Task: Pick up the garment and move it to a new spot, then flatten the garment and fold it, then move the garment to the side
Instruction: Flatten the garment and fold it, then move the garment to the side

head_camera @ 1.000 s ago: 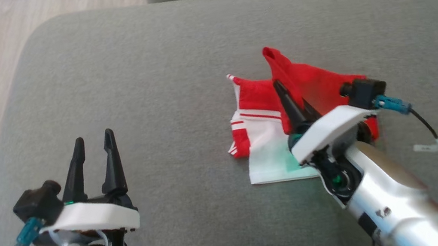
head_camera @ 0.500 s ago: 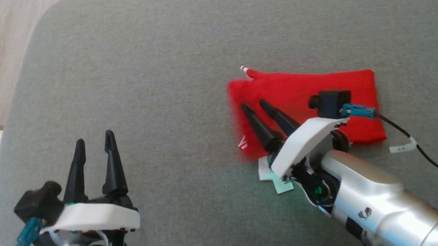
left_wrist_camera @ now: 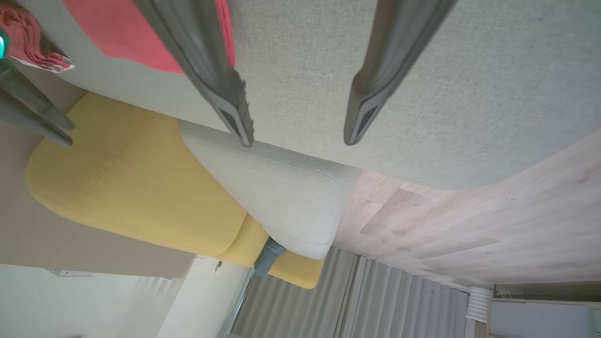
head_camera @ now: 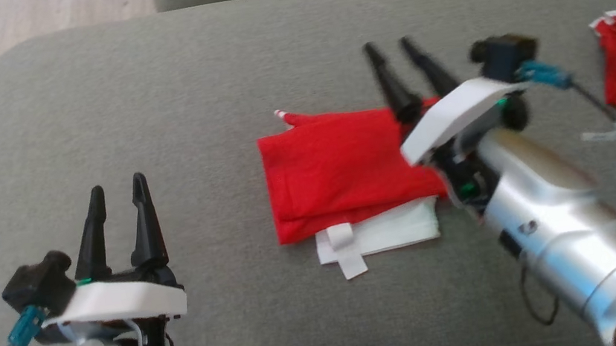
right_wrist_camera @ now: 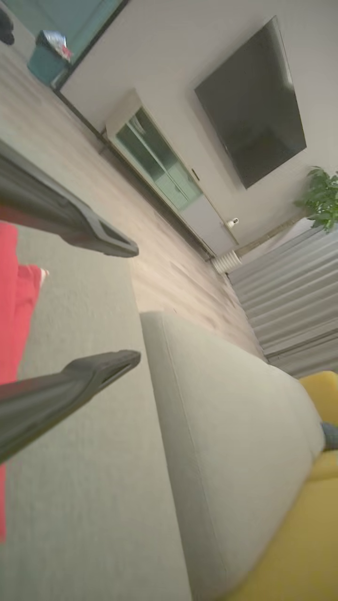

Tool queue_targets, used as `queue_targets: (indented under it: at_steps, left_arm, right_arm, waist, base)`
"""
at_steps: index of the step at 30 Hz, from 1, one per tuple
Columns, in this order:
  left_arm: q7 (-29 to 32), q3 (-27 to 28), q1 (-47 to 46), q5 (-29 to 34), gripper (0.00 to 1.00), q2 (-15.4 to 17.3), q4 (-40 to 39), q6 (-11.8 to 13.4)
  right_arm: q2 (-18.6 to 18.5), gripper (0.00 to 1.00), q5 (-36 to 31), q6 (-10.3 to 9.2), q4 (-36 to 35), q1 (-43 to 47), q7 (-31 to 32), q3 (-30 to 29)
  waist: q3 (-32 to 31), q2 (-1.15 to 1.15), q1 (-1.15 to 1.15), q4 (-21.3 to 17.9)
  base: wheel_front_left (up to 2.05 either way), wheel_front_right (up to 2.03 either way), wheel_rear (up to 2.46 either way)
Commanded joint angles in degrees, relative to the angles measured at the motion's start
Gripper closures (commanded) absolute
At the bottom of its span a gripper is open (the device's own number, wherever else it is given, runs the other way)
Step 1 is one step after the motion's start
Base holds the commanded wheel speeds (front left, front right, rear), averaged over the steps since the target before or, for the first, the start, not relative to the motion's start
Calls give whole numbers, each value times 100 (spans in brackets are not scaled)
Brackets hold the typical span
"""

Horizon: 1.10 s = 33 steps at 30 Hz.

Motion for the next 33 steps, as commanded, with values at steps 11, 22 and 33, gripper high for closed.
queue_targets:
  at_steps: [11, 22, 33]
  left_arm:
    - [-28, 83, -301, -56, 0, 70, -607, 71]
    - [-28, -55, -17, 83, 0, 70, -899, 97]
    - [-28, -114, -45, 97, 0, 70, -922, 96]
  right_arm:
    - [-633, 0, -2780, -5, -1373, 1316, -77, -2328]
    - [-77, 0, -3961, -5, -2653, 2872, -77, -3440]
    - [68, 0, -4148, -5, -2855, 3032, -64, -3611]
  waist:
    - [-75, 0, 0, -352]
    - [-126, 0, 0, -405]
    - [11, 0, 0, -288]
  base:
    - [0, 0, 0]
    - [0, 0, 0]
    - [0, 0, 0]
